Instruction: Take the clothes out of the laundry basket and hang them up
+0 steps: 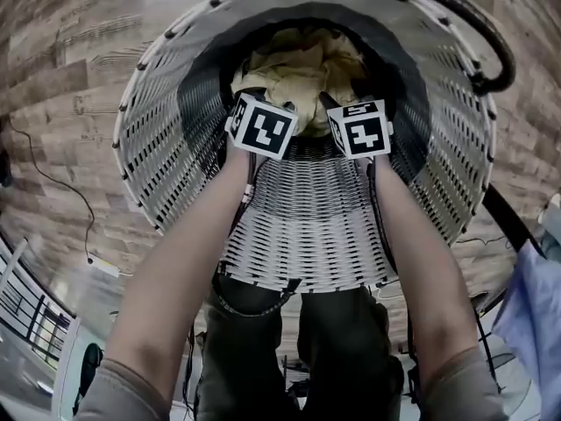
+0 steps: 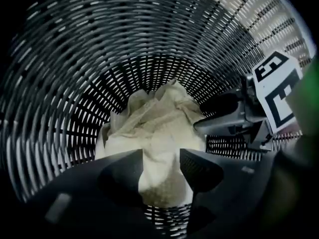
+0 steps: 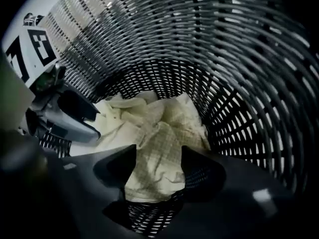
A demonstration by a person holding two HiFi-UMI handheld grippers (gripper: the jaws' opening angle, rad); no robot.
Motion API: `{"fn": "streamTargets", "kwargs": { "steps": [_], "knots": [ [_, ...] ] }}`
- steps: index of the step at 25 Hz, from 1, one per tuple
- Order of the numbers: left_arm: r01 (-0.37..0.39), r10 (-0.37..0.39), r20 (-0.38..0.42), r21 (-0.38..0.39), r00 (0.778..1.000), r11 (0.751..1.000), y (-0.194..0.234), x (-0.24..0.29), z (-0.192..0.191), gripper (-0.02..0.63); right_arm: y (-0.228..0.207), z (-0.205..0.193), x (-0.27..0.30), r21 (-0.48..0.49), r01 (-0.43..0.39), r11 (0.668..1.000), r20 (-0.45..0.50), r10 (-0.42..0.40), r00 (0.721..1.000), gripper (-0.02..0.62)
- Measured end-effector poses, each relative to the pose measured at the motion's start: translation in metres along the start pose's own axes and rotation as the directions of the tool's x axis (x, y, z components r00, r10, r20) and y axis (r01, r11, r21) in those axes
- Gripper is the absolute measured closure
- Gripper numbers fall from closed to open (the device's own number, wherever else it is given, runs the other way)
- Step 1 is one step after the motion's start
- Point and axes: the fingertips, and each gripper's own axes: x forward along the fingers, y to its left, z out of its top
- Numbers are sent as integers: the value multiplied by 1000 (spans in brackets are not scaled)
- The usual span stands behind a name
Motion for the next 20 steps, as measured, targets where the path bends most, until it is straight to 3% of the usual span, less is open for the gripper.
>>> {"fn": "streamTargets", "kwargs": {
  "steps": [6, 8, 11, 13, 14, 20],
  "knots": [
    [-25, 25, -20, -7, 999, 1000, 14, 30, 3, 398, -12, -16, 34, 73, -3, 997, -73, 8, 997, 284],
    [-12, 12, -17, -13, 1000, 1000, 16, 32, 4, 456, -10, -16, 42, 105, -27, 994, -82, 36, 996, 331],
    [21, -21, 4, -87, 1000, 996, 17, 24, 5, 586, -10, -12, 40, 138, -37, 990, -53, 45, 998, 387],
    [29, -23, 38, -148, 999, 989, 16, 17, 6, 592, -6, -12, 31, 150, -35, 988, -33, 40, 999, 502],
    [27, -20, 45, -170, 999, 985, 15, 14, 4, 594, -3, -12, 26, 155, -37, 987, -24, 42, 999, 528],
    [31, -20, 47, -237, 999, 971, 13, -20, -6, 594, 14, -7, -13, 272, -68, 960, 5, 69, 998, 538]
  ]
}}
